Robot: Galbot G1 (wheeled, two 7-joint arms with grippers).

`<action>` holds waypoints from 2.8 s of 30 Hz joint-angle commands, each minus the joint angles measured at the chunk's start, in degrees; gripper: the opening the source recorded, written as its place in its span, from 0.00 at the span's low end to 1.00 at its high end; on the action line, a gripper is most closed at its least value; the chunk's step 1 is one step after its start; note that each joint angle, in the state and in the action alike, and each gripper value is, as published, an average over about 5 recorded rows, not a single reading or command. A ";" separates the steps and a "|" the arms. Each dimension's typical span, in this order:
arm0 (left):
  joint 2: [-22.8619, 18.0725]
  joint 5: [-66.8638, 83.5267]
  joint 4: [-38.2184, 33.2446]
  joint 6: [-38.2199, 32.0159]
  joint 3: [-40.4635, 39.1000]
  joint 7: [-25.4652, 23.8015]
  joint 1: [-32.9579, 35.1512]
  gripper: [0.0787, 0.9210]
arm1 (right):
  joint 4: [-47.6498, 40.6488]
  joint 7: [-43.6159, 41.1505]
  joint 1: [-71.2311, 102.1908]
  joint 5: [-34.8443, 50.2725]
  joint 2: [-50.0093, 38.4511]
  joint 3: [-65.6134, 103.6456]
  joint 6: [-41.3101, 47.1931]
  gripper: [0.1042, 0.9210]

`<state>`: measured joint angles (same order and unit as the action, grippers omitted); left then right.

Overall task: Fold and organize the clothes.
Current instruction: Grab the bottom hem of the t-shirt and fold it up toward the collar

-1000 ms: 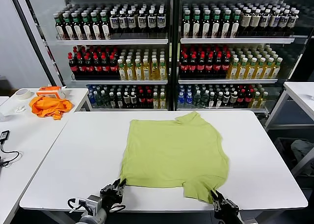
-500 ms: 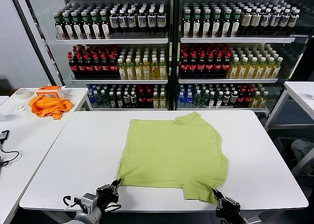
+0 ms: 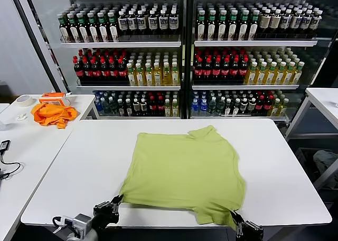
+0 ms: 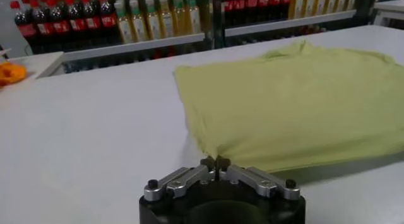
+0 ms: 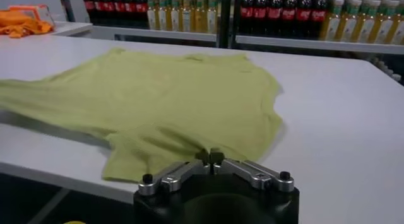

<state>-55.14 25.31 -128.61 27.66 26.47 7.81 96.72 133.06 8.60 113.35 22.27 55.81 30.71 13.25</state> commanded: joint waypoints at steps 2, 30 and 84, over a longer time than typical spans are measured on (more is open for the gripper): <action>1.61 0.77 -7.91 -0.12 3.49 0.15 7.99 0.00 | 2.72 0.10 2.42 -1.29 -0.87 1.43 -0.88 0.00; -1.56 14.04 19.31 -3.32 -6.93 -6.80 -26.80 0.00 | -11.94 2.56 -27.92 9.05 -1.69 -5.22 7.82 0.00; -2.58 9.15 21.04 -2.92 -9.07 -7.78 -28.17 0.58 | -14.73 2.29 -28.00 7.89 2.01 -3.62 8.33 0.70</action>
<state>-57.77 34.83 -100.59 23.21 15.53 -0.04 63.77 117.03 11.11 84.08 29.63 57.71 25.49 21.58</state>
